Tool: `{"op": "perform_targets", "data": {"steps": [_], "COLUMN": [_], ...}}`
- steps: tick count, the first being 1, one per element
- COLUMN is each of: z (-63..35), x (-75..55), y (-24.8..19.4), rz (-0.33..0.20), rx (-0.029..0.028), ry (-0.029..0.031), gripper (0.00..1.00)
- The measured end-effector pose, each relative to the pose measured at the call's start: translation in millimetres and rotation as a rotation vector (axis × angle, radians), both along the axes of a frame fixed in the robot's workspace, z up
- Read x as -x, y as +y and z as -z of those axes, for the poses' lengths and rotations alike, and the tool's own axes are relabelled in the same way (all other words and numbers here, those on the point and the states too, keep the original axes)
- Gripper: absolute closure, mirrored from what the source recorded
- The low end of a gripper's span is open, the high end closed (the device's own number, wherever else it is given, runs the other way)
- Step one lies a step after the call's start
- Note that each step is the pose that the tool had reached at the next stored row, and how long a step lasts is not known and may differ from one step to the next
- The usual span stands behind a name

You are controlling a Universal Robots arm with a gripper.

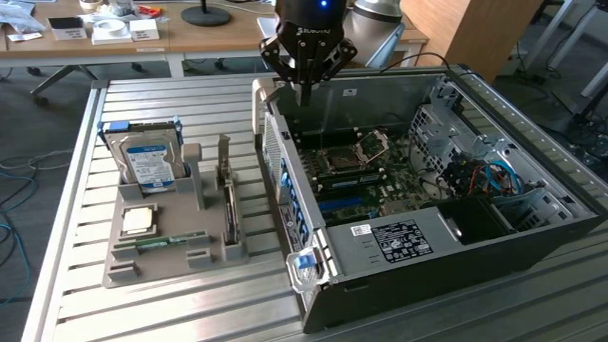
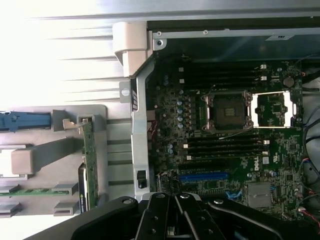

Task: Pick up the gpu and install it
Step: 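Reach for the gpu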

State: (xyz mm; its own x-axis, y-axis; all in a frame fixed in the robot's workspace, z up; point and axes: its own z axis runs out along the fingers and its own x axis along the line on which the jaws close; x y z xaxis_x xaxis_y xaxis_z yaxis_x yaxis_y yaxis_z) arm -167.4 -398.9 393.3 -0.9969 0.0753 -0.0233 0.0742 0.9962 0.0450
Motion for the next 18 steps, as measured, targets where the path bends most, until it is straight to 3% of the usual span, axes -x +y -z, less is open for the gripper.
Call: {"op": "perform_targets", "data": {"steps": [18], "z": [0.0], "x": [8.0], "y": [0.0], "rz": [0.0], "rx": [0.0], "ry": [0.0], "gripper": [0.89]}}
